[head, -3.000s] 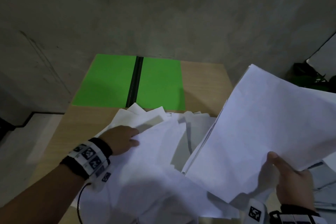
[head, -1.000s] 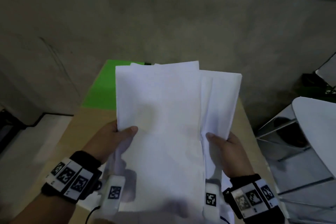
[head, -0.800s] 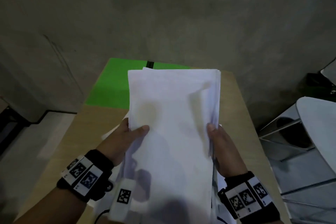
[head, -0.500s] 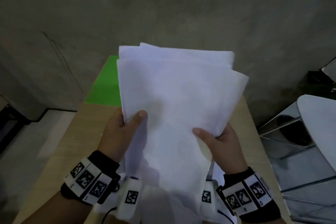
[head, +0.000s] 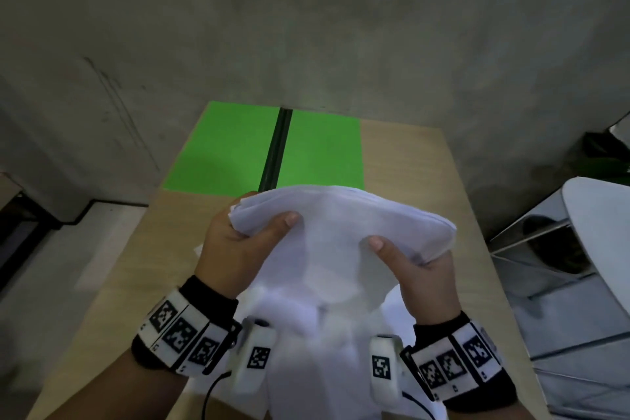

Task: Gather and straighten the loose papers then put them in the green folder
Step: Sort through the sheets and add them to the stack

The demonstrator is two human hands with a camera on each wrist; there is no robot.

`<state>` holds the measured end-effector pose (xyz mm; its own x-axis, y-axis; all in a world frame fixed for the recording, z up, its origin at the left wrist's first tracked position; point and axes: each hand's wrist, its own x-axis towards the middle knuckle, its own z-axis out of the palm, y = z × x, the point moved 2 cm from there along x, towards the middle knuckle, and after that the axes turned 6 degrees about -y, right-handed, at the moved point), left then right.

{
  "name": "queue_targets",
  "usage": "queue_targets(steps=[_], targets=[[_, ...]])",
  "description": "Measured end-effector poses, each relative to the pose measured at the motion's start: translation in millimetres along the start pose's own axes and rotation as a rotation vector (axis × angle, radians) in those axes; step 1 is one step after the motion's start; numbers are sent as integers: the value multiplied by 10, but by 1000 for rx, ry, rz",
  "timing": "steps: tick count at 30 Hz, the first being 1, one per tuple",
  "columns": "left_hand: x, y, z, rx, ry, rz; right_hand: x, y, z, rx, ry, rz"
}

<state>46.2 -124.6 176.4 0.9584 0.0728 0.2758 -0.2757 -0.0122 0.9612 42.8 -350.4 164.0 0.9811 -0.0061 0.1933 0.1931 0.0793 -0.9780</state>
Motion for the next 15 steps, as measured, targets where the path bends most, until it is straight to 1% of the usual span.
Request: queue_targets(steps=[3, 5, 7, 10, 11, 13, 15], targets=[[13, 120, 25, -20, 11, 53, 11, -69, -8, 30, 19, -78], [16, 135, 17, -36, -9, 47, 20, -109, -18, 19, 0, -87], [-12, -17, -3, -49, -41, -22, 12, 30, -53, -22, -37, 2], [-142, -502, -64, -30, -20, -255, -62, 429, -89, -130, -41, 297], [-183, -631, -66, -1, -15, -328, -103, 549, -99, -147, -37, 359], [-234, -775, -38, 6, -11, -384, -149, 676, -83, -142, -14, 407], [-223, -783, -1, 5, -17, -384, -133, 686, -84, -106, 14, 416]])
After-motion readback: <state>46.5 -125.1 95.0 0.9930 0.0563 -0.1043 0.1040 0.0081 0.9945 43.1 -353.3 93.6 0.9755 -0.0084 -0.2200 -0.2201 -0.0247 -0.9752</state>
